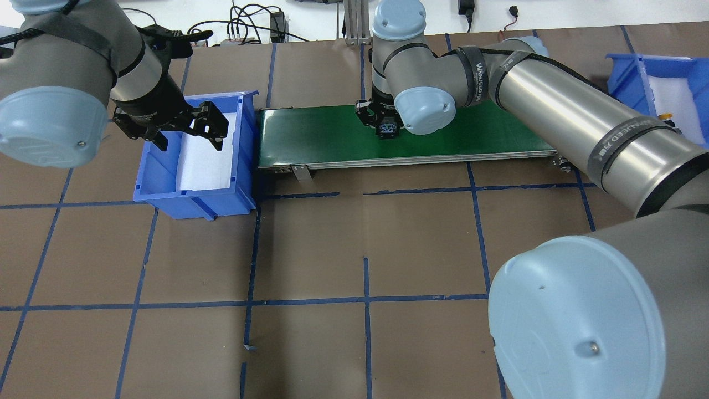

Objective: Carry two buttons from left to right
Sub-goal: 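Grasp the red button with the right gripper and lift it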

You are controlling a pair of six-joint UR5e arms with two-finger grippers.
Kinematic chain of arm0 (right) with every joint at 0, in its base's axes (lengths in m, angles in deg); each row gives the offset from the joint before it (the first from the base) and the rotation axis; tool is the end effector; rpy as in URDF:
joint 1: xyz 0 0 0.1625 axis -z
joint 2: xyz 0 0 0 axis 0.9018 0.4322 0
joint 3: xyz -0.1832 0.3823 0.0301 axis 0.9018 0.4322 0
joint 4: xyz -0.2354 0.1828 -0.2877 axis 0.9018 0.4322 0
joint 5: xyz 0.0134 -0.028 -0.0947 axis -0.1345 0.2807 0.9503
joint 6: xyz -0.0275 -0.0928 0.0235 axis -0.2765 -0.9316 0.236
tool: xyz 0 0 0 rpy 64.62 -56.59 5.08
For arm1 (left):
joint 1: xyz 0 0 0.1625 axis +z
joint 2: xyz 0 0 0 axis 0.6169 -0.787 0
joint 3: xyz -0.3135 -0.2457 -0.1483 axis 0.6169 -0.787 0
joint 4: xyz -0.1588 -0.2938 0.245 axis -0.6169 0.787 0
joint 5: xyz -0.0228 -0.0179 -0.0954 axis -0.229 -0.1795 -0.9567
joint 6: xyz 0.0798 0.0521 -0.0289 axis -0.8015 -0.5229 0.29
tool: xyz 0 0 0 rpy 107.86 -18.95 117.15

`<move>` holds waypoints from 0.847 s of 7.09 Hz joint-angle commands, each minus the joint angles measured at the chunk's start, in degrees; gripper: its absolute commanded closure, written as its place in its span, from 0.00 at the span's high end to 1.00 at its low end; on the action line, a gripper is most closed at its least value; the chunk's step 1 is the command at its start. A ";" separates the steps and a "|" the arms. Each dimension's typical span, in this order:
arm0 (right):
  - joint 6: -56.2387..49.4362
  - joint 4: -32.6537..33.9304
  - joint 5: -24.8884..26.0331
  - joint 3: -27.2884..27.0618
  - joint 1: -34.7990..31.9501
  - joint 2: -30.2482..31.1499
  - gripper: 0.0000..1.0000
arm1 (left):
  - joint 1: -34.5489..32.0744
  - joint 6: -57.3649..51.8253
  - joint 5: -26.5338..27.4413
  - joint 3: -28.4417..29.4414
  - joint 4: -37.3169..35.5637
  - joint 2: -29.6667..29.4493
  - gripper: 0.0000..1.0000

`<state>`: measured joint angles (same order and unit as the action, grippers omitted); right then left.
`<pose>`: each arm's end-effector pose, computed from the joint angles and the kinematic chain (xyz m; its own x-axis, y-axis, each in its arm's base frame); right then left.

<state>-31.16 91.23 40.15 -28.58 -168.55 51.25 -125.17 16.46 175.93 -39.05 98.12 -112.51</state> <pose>0.3032 -0.6536 0.2601 -0.9989 0.0298 -0.0366 0.0332 0.9950 -0.0941 -0.1061 -0.5130 0.4242 -0.9993 0.0323 -0.0169 0.0332 0.9977 -0.0583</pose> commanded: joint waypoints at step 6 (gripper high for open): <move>-32.65 -24.83 2.37 7.58 26.23 8.75 0.07 | 0.07 -0.19 -0.07 -0.29 0.00 0.15 1.00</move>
<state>-57.27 68.41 41.23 -21.05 -148.83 58.91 -125.11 16.33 175.86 -39.29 98.12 -112.38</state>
